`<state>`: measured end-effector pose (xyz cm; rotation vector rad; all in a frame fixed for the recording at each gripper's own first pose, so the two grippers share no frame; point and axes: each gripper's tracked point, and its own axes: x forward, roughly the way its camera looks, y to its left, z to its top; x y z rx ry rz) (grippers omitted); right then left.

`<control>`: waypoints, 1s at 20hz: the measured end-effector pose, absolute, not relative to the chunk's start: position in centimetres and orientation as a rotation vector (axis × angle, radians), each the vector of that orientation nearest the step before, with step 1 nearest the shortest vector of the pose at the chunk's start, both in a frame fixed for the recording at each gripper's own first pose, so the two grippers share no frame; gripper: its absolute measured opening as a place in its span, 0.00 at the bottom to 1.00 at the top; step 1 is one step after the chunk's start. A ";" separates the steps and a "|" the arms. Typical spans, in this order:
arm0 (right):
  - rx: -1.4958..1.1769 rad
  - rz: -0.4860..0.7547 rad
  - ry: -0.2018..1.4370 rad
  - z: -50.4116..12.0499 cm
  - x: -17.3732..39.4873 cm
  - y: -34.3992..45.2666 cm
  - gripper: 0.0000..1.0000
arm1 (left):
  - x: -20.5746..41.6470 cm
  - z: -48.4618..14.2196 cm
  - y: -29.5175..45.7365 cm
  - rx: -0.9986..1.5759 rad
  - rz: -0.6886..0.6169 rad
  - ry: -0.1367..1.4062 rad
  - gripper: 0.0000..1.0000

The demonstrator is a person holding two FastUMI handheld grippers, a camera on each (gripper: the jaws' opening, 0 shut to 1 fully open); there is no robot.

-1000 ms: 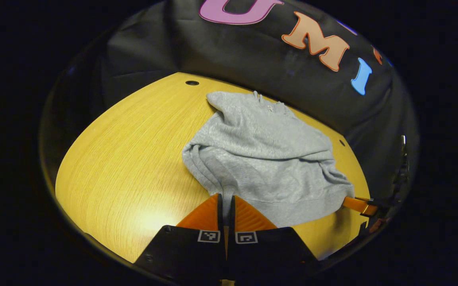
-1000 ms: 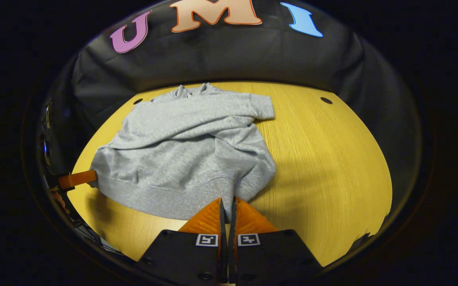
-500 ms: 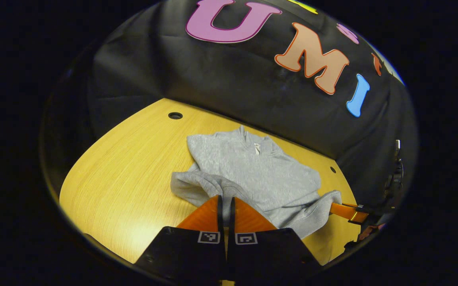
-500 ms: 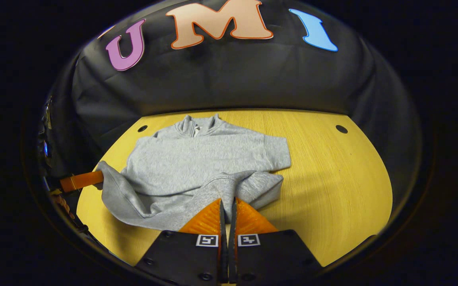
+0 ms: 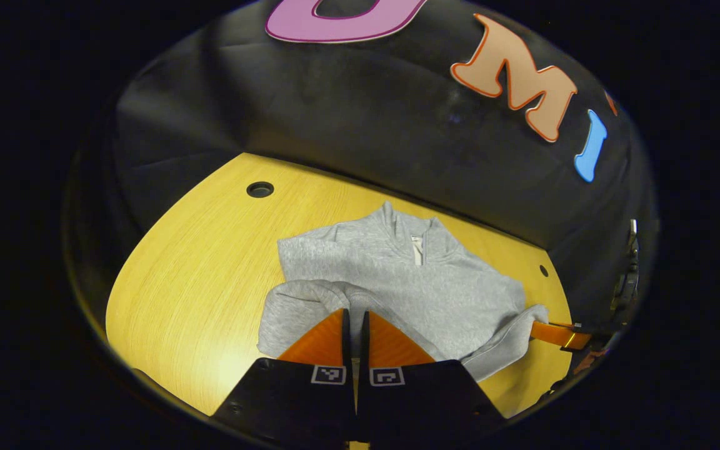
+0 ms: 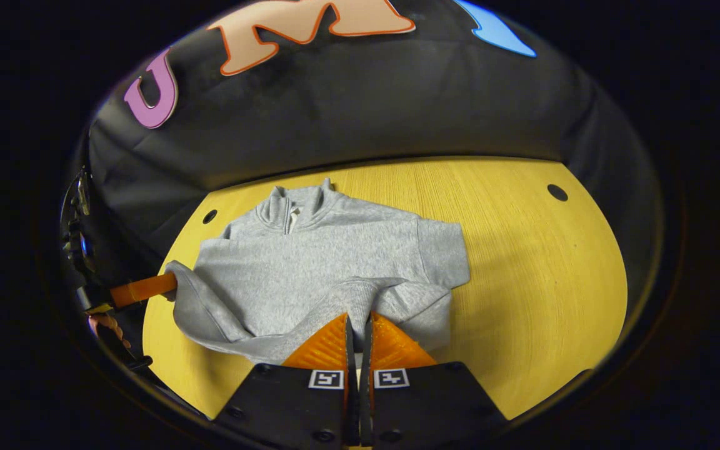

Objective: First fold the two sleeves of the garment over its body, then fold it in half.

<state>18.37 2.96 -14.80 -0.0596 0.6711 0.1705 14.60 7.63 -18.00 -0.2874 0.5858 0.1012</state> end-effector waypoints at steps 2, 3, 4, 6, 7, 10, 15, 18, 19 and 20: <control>-0.065 0.171 0.695 -15.7 18.9 2.8 0.03 | 15.1 -19.2 7.8 -0.280 0.121 0.627 0.00; -0.058 0.178 0.705 -15.9 19.1 3.0 0.04 | 15.6 -19.9 7.9 -0.270 0.131 0.642 0.00; -0.052 0.184 0.713 -16.3 19.3 3.2 0.06 | 15.8 -20.3 8.0 -0.258 0.138 0.658 0.00; -0.024 0.198 0.718 -16.1 19.6 3.4 0.14 | 16.3 -20.9 8.1 -0.245 0.151 0.666 0.04; -0.015 0.194 0.715 -16.0 19.7 3.1 0.19 | 16.5 -20.8 8.1 -0.247 0.154 0.657 0.05; 0.009 0.208 0.683 -15.0 20.1 3.2 0.56 | 16.7 -20.6 8.4 -0.251 0.160 0.642 0.17; -0.046 0.216 0.562 -12.9 20.8 2.9 0.97 | 17.0 -18.8 10.0 -0.286 0.244 0.531 0.89; -0.088 0.218 0.475 -11.0 20.8 3.1 0.99 | 17.0 -16.1 10.5 -0.301 0.242 0.426 0.94; -0.097 0.216 0.452 -10.4 20.6 3.1 0.96 | 16.9 -15.0 10.7 -0.282 0.242 0.396 0.94; -0.106 0.211 0.433 -9.8 20.5 3.0 0.96 | 16.7 -13.8 10.8 -0.250 0.237 0.365 0.94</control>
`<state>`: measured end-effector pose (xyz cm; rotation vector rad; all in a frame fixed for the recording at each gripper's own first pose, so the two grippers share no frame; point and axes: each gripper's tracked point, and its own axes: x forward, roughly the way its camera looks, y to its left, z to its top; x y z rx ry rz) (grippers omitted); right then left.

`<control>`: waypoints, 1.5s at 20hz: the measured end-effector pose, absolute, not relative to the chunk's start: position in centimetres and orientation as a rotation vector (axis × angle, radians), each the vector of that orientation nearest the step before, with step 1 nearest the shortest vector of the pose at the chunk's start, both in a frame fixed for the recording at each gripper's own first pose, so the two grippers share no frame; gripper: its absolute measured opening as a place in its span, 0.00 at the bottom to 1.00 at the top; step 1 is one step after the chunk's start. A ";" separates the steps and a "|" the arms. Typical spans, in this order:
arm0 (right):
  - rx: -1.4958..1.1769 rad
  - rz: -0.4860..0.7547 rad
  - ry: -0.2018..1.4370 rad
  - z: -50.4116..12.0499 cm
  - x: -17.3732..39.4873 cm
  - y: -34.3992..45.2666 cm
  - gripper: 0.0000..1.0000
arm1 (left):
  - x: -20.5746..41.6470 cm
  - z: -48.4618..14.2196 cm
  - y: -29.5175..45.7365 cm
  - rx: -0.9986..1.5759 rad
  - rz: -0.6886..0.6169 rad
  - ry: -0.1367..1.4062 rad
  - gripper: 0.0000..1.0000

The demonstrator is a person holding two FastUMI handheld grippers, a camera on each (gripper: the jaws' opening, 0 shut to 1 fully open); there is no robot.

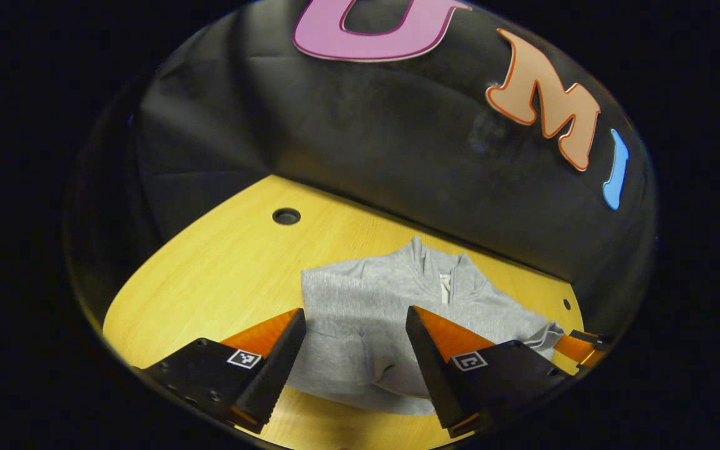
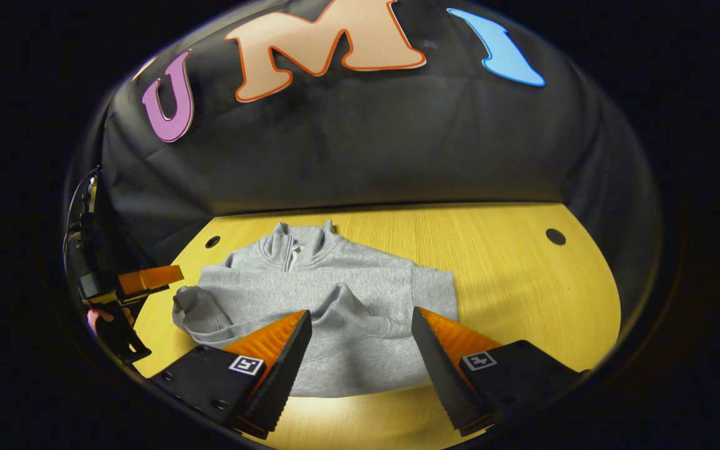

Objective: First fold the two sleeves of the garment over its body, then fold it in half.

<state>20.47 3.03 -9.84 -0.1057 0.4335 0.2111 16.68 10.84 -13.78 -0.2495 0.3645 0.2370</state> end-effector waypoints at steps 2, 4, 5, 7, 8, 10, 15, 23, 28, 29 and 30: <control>-0.128 0.199 0.394 -8.5 19.9 2.8 0.96 | 15.8 -11.1 10.9 -0.187 0.231 0.309 0.94; -0.135 0.188 0.346 -7.0 18.8 2.7 0.96 | 14.1 -8.6 10.6 -0.154 0.220 0.264 0.94; -0.128 0.183 0.322 -6.2 17.9 2.7 0.99 | 13.2 -7.7 10.4 -0.139 0.214 0.245 0.94; -0.101 0.180 0.278 -4.8 15.6 2.7 0.99 | 11.1 -6.7 9.9 -0.098 0.206 0.228 0.94; -0.090 0.179 0.263 -4.2 14.5 2.7 0.99 | 10.0 -6.6 9.6 -0.073 0.200 0.222 0.93; -0.077 0.168 0.244 -3.5 12.2 2.3 0.99 | 7.7 -6.7 8.8 -0.021 0.185 0.220 0.93; -0.108 0.181 0.216 -3.2 6.7 2.6 0.96 | 3.3 -8.5 5.4 -0.011 0.124 0.265 0.93; -0.067 0.177 0.207 -4.7 1.7 3.7 0.99 | 0.5 -9.7 3.1 -0.047 0.053 0.295 0.93; -0.049 0.139 0.168 -3.7 1.2 2.8 0.96 | 0.9 -10.1 2.4 -0.041 0.009 0.311 0.93; -0.042 0.129 0.158 -3.3 1.3 2.6 0.96 | 1.0 -10.1 2.1 -0.037 -0.002 0.310 0.93; -0.037 0.118 0.152 -3.1 1.2 2.3 0.96 | 1.1 -10.0 1.8 -0.036 -0.016 0.312 0.93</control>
